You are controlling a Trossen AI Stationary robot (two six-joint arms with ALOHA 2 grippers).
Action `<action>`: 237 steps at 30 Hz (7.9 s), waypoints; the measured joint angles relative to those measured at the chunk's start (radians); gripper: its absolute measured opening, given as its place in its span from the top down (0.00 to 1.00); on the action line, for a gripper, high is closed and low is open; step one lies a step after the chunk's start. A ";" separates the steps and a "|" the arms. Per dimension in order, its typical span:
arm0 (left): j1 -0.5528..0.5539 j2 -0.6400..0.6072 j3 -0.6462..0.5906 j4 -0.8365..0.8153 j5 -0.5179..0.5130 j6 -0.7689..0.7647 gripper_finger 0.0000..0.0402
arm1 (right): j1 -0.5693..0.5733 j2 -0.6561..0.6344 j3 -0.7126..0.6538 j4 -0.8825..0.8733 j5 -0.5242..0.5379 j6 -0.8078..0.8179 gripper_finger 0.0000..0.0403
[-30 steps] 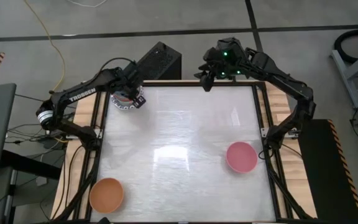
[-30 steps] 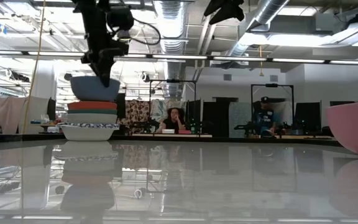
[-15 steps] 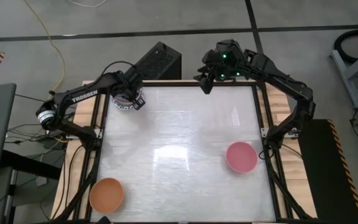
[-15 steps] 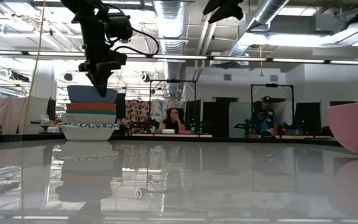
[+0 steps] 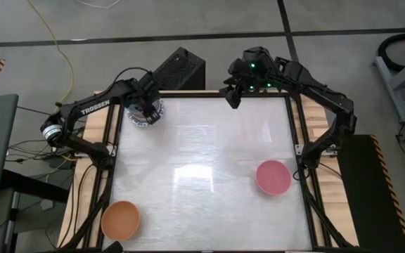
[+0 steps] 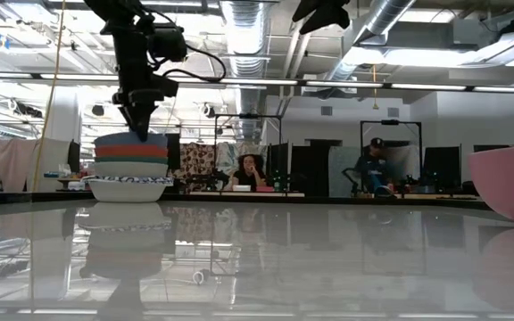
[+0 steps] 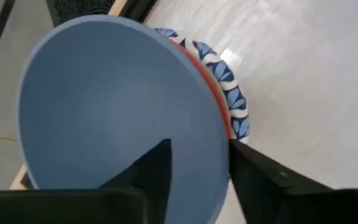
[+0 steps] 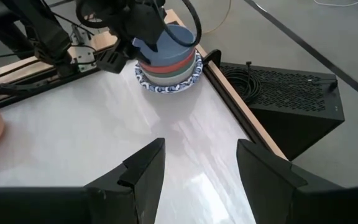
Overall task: Nest bowls inside each other
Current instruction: Stack the blue bowl on top of the orange bowl, then stack the brown bowl on top of the blue bowl
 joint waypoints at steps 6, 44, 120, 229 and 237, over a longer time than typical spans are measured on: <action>0.003 0.000 0.084 -0.096 0.028 -0.003 0.52 | 0.000 0.000 0.000 -0.010 0.000 0.000 0.46; -1.199 -0.440 -0.062 -0.146 0.364 -0.733 0.84 | -0.001 0.000 0.000 -0.117 -0.001 0.000 0.46; -1.261 -0.567 -0.439 -0.062 -0.618 -1.906 1.00 | -0.016 0.000 0.000 -0.108 0.025 0.035 0.46; -0.384 -0.358 -0.107 -0.016 -0.683 -1.229 0.97 | 0.099 0.641 0.126 0.837 0.155 0.140 0.96; -0.385 -0.421 -0.107 -0.021 -0.626 -1.066 0.70 | 0.097 0.642 0.169 0.786 0.119 0.134 0.97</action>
